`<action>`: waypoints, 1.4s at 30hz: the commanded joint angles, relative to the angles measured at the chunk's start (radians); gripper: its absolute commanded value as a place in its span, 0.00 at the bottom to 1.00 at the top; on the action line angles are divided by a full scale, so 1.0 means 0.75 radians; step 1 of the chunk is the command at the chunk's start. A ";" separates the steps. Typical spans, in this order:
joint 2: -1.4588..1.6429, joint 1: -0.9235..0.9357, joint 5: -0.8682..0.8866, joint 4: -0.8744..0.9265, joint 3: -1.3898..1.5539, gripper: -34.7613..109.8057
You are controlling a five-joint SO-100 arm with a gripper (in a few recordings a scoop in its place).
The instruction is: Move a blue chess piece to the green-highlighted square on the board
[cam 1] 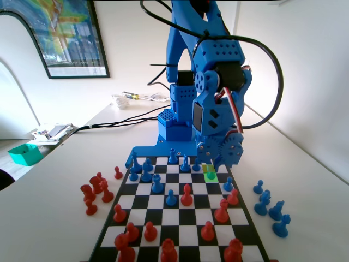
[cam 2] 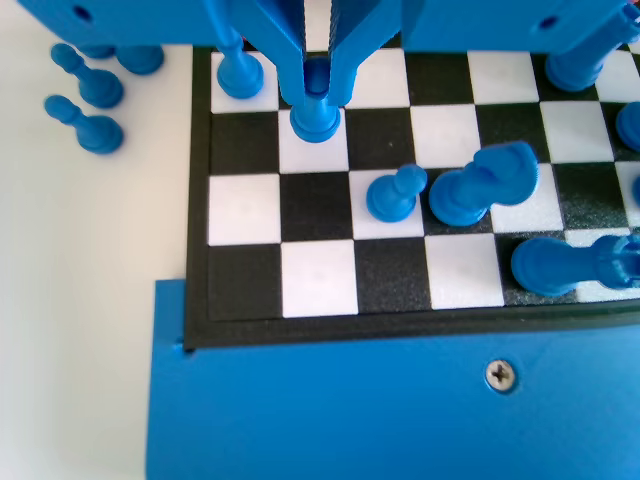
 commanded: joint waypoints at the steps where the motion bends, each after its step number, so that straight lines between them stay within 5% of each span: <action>1: 0.033 -0.014 -0.020 0.018 -0.053 0.25; 9: 0.033 -0.025 -0.039 0.033 -0.033 0.37; 16: 0.102 -0.010 -0.035 0.125 -0.082 0.38; 27: 0.470 0.043 -0.127 0.699 -0.454 0.27; 42: 1.033 0.229 -0.477 1.376 -0.965 0.25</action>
